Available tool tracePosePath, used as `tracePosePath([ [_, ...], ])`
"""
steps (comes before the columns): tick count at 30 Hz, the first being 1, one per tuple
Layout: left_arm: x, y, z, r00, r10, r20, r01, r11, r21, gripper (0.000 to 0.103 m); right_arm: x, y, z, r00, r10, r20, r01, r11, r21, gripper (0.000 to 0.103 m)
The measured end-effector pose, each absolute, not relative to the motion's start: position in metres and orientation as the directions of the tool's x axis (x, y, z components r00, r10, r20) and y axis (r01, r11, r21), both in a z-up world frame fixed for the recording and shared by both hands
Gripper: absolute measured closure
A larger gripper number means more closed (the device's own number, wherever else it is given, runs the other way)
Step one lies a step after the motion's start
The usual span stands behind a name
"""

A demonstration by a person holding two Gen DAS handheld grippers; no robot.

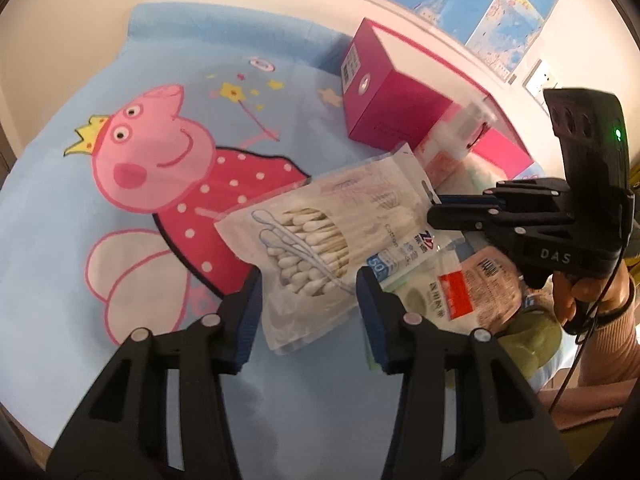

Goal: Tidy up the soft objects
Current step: 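Close the right gripper on the cotton-swab bag and lift it, then carry the cotton-swab bag in the right gripper over the pink box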

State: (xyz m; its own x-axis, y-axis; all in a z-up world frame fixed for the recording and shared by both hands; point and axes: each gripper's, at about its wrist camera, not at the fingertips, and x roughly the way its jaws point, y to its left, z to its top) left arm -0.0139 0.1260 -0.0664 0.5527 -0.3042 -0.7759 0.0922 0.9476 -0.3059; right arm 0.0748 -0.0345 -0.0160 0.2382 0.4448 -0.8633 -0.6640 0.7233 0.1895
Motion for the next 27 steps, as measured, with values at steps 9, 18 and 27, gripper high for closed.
tracePosePath([
  [9, -0.017, 0.105, -0.018, 0.635, -0.285, -0.718, 0.166, 0.958, -0.234, 0.054, 0.056, -0.061, 0.035, 0.354, 0.537, -0.765, -0.669, 0.717, 0.194, 0.094],
  [18, 0.011, 0.065, 0.036, 0.709, -0.292, -0.642, 0.280, 0.952, -0.123, 0.054, 0.056, -0.105, 0.087, 0.499, 0.563, -0.659, -0.619, 0.763, 0.184, 0.094],
  [27, 0.066, 0.024, 0.059, 0.710, -0.337, -0.618, 0.355, 0.930, -0.099, 0.054, 0.084, -0.139, 0.098, 0.564, 0.569, -0.599, -0.559, 0.797, 0.231, 0.094],
])
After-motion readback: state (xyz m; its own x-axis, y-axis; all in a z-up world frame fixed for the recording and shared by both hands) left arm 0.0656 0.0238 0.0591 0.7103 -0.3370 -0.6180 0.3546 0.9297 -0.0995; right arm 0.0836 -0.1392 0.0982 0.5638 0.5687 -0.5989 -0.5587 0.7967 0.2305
